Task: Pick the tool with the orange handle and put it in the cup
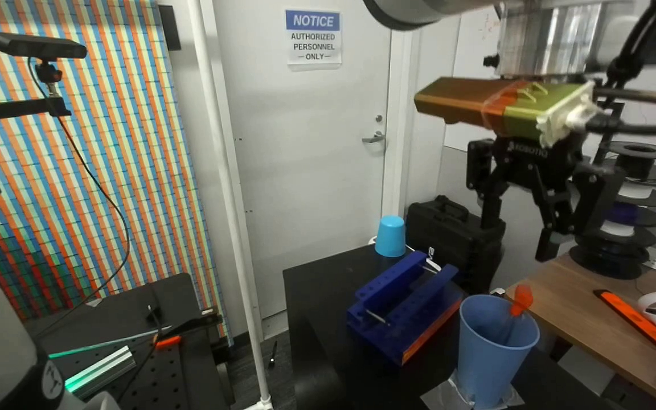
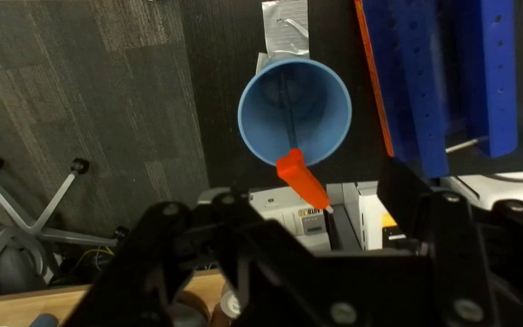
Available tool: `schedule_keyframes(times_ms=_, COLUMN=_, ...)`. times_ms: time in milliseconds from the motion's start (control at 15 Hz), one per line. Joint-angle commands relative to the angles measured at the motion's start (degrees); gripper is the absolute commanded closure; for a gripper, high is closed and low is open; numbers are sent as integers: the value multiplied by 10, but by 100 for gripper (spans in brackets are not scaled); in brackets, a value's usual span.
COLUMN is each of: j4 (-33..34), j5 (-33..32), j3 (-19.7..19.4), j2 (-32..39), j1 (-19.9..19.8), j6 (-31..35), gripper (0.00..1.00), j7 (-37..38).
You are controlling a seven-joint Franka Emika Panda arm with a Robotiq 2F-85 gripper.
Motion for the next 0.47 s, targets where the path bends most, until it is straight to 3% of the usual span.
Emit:
schedule_keyframes(times_ms=0, j4=-74, j5=29, j3=3, j2=-141, j1=-3, j6=-47, gripper=0, j7=16)
schedule_keyframes(times_ms=200, j4=-127, j5=30, j3=-3, j2=-238, j1=-10, j6=-136, gripper=0, j7=28)
schedule_keyframes(times_ms=333, j4=-152, j5=23, j3=-11, j2=-281, j1=-29, j6=-231, gripper=0, j7=60)
schedule_keyframes(times_ms=400, j4=-111, j5=22, j3=-5, j2=-222, j1=-15, j6=-187, gripper=0, j7=39)
